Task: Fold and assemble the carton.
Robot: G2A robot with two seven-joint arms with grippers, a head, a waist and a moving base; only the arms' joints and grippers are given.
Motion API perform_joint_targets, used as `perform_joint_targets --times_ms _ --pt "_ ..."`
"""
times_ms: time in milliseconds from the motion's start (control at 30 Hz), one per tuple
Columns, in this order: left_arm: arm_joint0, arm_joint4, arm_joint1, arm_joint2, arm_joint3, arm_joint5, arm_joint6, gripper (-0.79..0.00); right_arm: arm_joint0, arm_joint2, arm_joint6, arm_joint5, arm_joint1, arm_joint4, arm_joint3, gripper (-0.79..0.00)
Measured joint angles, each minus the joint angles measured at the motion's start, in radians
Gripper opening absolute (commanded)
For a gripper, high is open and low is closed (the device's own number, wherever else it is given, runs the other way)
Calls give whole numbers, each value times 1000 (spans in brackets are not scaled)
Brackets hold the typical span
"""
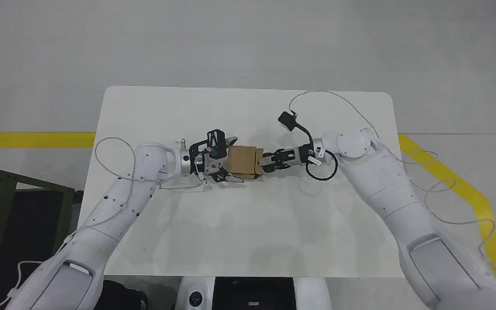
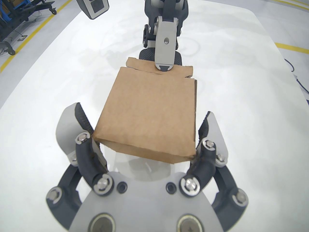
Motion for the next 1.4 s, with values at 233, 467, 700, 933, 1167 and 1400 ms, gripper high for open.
perform_joint_targets --times_ms 233,467,700,933,1167,1400 --pt "2 3 1 -2 -4 0 4 0 -2 -4 -4 15 -4 -9 -30 -668" --pt "3 2 2 -3 -6 -1 3 0 6 -11 -5 12 -13 -8 -33 -625" --pt "4 1 2 -3 -6 -3 0 0 5 -11 9 -8 -21 23 -20 -582" --pt "3 0 0 1 -6 -5 -5 0 4 -13 26 -27 -29 51 -3 -548" --pt "2 -1 -1 2 -4 -5 -8 0 8 -5 36 -43 -31 58 23 -502" --pt "1 -1 -1 2 -4 -4 -10 0 -5 26 48 -51 -18 53 24 -486"
